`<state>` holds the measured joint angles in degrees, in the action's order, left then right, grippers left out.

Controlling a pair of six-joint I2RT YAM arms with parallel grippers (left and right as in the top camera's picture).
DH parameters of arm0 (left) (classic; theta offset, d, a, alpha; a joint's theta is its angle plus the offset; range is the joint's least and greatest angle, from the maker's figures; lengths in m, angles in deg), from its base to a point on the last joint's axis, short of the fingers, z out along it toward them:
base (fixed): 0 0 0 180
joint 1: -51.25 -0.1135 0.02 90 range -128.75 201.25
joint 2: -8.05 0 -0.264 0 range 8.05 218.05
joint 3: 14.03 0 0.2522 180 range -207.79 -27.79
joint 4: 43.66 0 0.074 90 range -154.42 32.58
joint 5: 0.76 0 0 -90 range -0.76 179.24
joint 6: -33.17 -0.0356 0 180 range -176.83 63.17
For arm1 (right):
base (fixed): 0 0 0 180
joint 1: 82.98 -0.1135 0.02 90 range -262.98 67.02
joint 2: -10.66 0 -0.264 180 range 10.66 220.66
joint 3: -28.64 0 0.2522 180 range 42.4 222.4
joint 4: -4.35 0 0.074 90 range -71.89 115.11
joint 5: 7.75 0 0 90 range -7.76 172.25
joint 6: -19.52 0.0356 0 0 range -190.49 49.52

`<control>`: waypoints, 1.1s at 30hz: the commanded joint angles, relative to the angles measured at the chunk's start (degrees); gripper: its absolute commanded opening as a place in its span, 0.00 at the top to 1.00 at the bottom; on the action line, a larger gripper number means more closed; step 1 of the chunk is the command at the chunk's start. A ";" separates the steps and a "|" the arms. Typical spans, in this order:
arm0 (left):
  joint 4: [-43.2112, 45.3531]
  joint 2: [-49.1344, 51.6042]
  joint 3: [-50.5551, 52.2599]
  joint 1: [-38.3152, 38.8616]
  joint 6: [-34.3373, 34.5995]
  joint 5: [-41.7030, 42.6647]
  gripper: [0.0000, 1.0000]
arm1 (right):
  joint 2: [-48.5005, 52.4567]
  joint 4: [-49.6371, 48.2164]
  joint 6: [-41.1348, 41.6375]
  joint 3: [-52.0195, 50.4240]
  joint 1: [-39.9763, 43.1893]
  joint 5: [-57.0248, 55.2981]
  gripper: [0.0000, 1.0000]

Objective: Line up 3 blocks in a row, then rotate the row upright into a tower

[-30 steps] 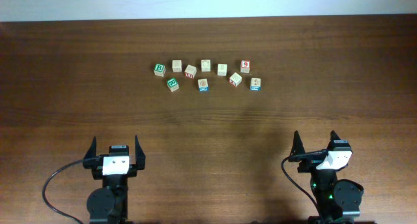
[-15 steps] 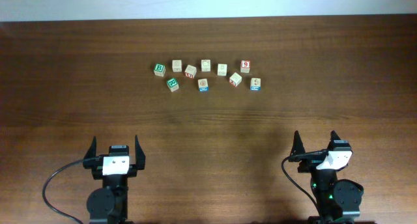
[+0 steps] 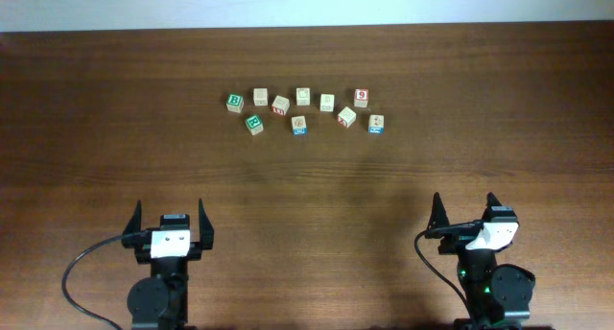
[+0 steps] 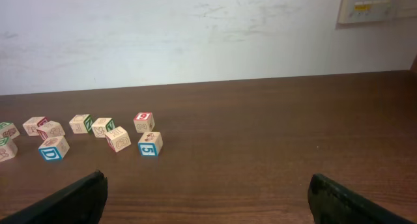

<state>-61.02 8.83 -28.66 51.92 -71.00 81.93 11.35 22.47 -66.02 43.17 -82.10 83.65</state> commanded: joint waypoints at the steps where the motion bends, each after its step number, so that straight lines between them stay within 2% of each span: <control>1: 0.50 -0.48 0.33 -0.09 -0.85 1.09 0.01 | -0.37 -0.28 0.44 -0.46 0.26 1.25 0.02; 12: 2.62 -0.46 -0.61 -0.09 3.63 6.23 0.01 | -0.35 -3.30 0.44 -0.15 0.26 7.98 0.02; 14: 2.64 -0.31 -1.05 -0.09 3.63 8.66 0.01 | -0.33 -3.30 0.46 0.59 0.26 8.76 0.02; 24: 2.45 3.48 -6.60 -0.09 3.65 10.60 0.01 | 0.57 -2.58 0.46 5.53 0.26 10.86 0.02; 33: -1.90 4.61 -11.52 -0.09 3.65 11.10 0.01 | 12.57 -2.60 0.46 13.75 0.26 12.17 0.02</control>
<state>-62.00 12.67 -37.14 51.92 -67.90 92.14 20.27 20.17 -65.93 52.44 -82.10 94.85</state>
